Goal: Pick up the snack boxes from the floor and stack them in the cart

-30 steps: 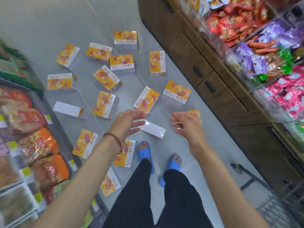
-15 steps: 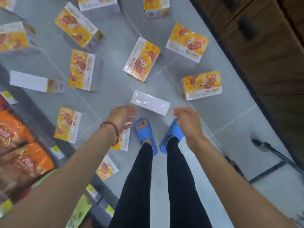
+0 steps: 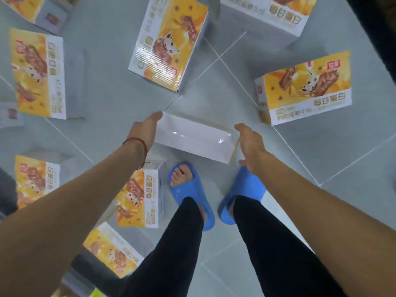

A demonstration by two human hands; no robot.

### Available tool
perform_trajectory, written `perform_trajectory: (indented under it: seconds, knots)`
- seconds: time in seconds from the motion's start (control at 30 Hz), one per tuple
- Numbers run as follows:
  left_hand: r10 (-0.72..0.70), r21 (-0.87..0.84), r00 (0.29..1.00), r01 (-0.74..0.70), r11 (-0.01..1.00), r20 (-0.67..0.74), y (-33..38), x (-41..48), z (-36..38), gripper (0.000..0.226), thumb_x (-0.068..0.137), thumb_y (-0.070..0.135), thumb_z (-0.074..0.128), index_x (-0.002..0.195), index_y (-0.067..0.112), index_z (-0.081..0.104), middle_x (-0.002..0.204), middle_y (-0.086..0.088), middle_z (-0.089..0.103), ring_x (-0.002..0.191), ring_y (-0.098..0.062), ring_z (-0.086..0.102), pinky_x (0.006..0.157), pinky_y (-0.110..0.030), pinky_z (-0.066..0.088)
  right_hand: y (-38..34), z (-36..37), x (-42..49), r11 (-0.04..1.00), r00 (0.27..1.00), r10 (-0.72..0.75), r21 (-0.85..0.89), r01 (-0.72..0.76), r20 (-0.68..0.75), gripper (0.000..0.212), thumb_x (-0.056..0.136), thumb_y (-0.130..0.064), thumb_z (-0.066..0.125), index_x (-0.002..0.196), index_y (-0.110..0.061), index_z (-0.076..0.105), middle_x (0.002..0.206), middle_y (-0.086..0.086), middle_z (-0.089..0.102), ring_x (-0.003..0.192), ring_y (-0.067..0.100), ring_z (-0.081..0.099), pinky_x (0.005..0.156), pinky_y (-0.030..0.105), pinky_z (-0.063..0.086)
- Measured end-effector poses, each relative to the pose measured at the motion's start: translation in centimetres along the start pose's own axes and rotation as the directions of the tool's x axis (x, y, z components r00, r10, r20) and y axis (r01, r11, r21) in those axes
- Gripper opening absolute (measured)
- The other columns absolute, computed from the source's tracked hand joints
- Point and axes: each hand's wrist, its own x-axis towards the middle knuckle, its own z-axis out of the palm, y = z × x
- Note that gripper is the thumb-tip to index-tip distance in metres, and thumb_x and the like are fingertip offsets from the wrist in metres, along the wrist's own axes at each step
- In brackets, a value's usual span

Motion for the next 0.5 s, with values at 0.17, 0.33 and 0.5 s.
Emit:
perform_trajectory:
  seconds: [0.17,0.33,0.5]
  knots:
    - [-0.081,-0.045,0.979,0.091,0.995,0.187,0.8,5.3,1.9,0.036,0.09,0.061,0.056,0.102,0.027,0.06,0.102,-0.002,0.063,0.09,-0.024,0.061,0.082,-0.039,0.048,0.1,1.7,4.9,0.988,0.945,0.153,-0.046,-0.145,0.288,0.026,0.093,-0.046,0.054,0.094,-0.02,0.059,0.086,0.007,0.06,0.081,0.029,0.06,0.077,0.039,0.05]
    - [-0.083,-0.132,0.961,0.121,0.984,0.263,0.9,6.1,2.6,0.027,0.089,0.044,0.057,0.074,0.022,0.062,0.063,0.001,0.062,0.066,-0.024,0.061,0.085,-0.04,0.055,1.2,1.5,6.1,0.985,0.923,0.13,0.059,-0.162,0.363,0.02,0.095,-0.039,0.054,0.09,-0.021,0.06,0.081,0.005,0.062,0.08,0.027,0.062,0.076,0.037,0.05]
    - [-0.053,-0.195,0.944,0.123,0.973,0.327,-0.8,3.0,1.6,0.022,0.086,0.041,0.056,0.08,0.021,0.061,0.066,-0.001,0.064,0.064,-0.024,0.062,0.073,-0.033,0.052,1.6,0.6,3.0,0.973,0.937,0.046,0.197,-0.121,0.346,0.045,0.079,-0.036,0.064,0.121,-0.019,0.07,0.107,0.01,0.075,0.092,0.033,0.069,0.084,0.044,0.053]
